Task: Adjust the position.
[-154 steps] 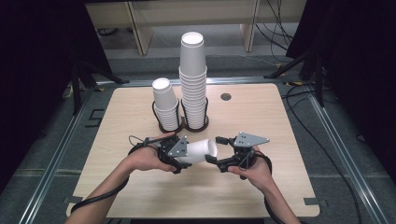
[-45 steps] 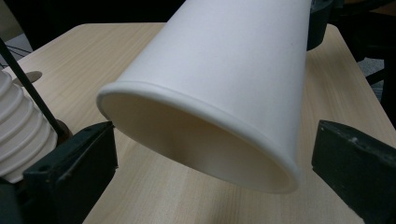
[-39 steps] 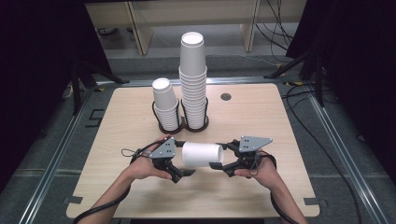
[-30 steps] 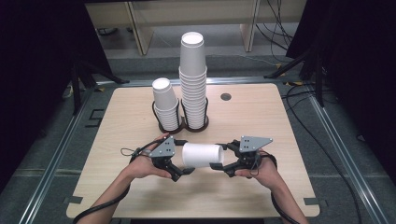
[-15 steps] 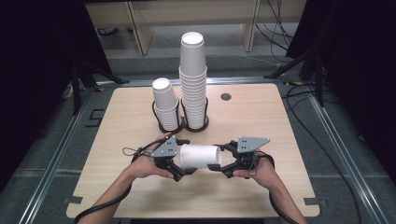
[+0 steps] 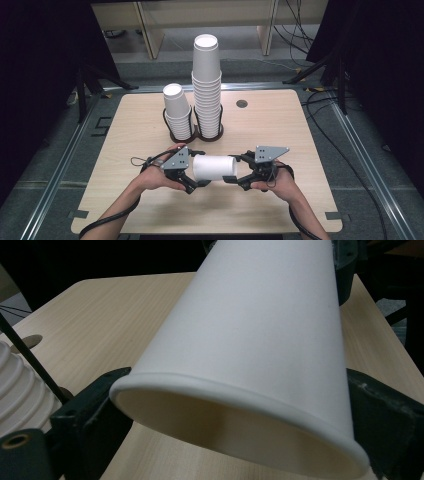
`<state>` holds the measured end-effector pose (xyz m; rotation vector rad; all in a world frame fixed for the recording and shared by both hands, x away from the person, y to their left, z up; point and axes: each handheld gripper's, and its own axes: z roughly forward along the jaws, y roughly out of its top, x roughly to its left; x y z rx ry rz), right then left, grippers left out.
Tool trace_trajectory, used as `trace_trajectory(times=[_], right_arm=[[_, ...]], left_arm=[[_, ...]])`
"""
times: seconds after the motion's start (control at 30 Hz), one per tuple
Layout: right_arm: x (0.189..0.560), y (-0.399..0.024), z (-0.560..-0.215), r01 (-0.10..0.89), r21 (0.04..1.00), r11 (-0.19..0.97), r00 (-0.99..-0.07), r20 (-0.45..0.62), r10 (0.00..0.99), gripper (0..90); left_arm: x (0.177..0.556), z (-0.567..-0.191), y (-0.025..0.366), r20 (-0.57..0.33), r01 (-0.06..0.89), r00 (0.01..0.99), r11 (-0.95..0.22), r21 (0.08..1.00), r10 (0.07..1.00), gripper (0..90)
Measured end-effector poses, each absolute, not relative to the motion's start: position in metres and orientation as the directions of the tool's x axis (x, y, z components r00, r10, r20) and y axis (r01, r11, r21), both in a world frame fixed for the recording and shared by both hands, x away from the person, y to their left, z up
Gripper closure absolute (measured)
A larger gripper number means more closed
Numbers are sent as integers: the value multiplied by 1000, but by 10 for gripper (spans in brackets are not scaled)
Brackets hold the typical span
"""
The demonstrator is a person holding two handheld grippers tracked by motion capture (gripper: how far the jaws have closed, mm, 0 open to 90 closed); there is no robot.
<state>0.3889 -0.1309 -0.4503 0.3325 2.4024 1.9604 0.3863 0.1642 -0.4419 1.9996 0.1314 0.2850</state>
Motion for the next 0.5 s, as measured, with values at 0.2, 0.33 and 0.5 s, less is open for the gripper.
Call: trace_trajectory(times=[0.2, 0.33, 0.5], right_arm=[[390, -129, -452, 161, 965, 205, -976, 125, 180, 244], [391, -130, -450, 152, 962, 227, -975, 109, 191, 246], [392, -130, -450, 153, 961, 229, -976, 111, 189, 241]], left_arm=[[385, -441, 164, 157, -50, 966, -449, 892, 205, 108], [385, -439, 165, 168, -62, 966, -453, 889, 197, 123], [384, -438, 166, 171, -68, 968, -461, 885, 185, 147]])
